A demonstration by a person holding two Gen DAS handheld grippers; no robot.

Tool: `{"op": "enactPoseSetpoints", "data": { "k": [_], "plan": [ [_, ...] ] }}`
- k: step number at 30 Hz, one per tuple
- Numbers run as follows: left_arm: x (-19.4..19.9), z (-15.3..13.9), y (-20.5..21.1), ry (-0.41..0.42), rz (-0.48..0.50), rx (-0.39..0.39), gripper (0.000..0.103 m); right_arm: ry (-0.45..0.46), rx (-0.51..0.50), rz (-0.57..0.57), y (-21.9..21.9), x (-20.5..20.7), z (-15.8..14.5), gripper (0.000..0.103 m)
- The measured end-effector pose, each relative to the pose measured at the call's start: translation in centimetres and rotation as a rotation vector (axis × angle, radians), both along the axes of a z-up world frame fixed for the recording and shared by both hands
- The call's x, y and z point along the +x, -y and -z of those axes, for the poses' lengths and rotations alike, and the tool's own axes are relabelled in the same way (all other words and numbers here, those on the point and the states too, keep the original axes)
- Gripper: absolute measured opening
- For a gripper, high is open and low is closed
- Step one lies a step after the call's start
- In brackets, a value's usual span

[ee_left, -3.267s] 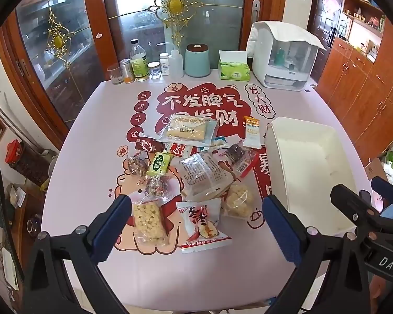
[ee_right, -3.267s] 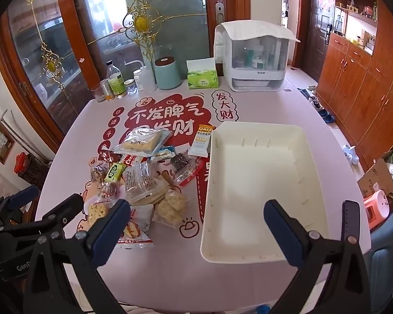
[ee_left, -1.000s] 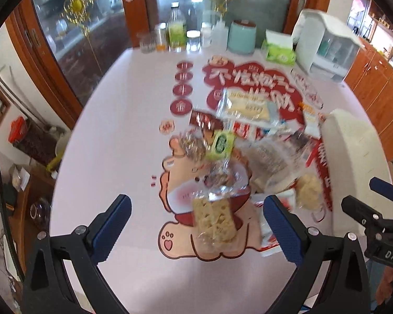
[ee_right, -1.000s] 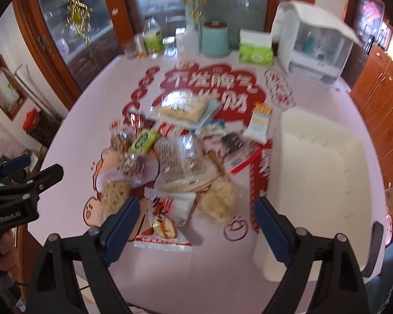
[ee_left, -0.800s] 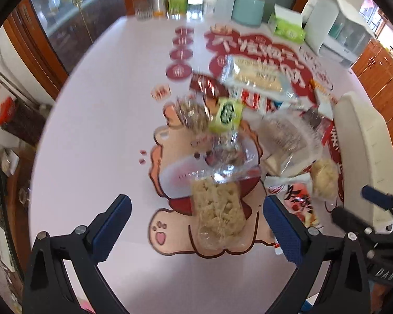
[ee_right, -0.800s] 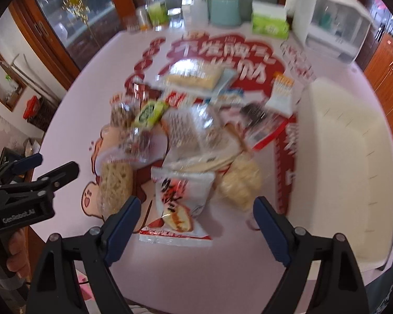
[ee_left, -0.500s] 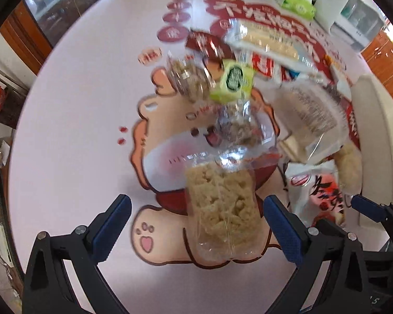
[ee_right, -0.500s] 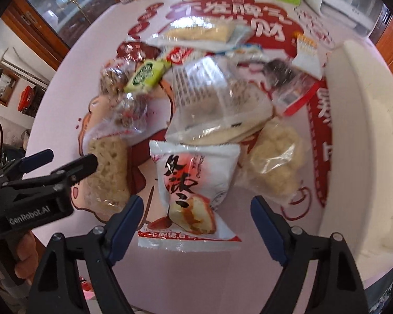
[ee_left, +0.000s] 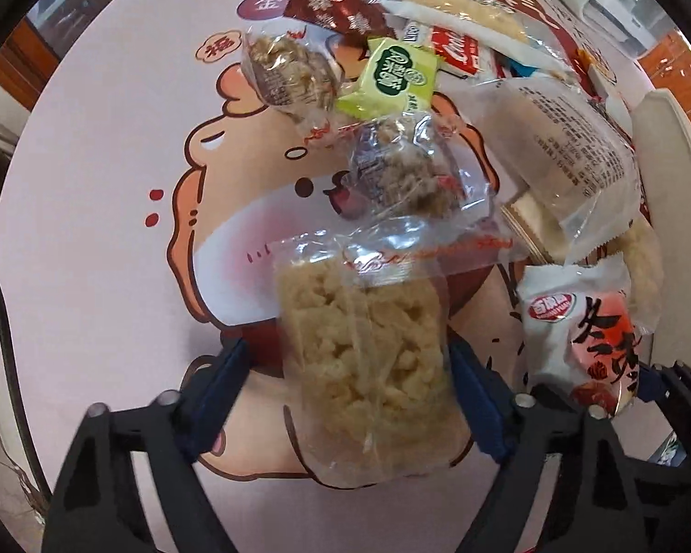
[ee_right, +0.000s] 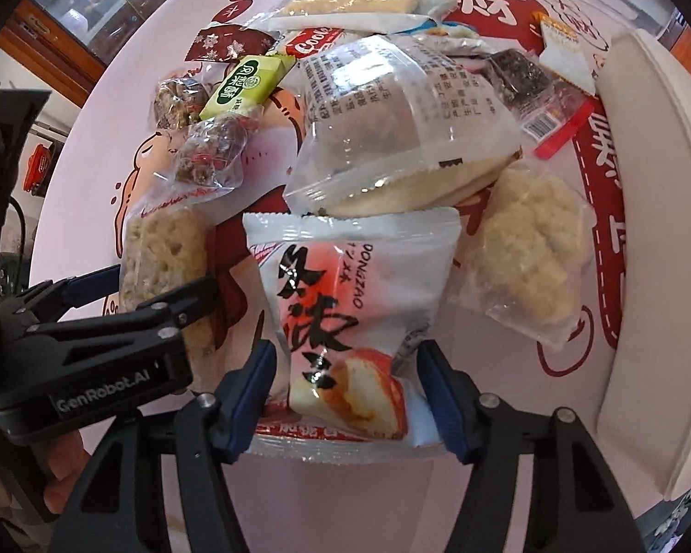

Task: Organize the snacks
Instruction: 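Grasp the rice-cracker bag with the left tool while the right grasps the red-white bread bag, then carry both bags over the white tray and open both tools to drop them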

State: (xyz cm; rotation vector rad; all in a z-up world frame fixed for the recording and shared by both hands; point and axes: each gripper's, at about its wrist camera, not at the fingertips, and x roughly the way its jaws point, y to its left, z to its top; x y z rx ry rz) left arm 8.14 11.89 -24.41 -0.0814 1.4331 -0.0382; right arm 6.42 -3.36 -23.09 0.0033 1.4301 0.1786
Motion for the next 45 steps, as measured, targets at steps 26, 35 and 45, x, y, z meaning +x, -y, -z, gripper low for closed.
{"op": "enactPoseSetpoints", "data": {
  "k": [26, 35, 45],
  "plan": [
    [-3.8, -11.2, -1.3, 0.217, 0.115, -0.022, 0.056, 0.154, 0.042, -0.042, 0.1, -2.8, -6.5, 0.042],
    [-3.4, -15.7, 5.4, 0.315, 0.296, -0.143, 0.056, 0.28, 0.03, 0.084, 3.8, -4.4, -12.4, 0.042],
    [-3.6, -19.0, 14.9, 0.385, 0.396, -0.189, 0.056, 0.398, 0.007, 0.176, 11.3, -7.0, -17.5, 0.042]
  ]
}}
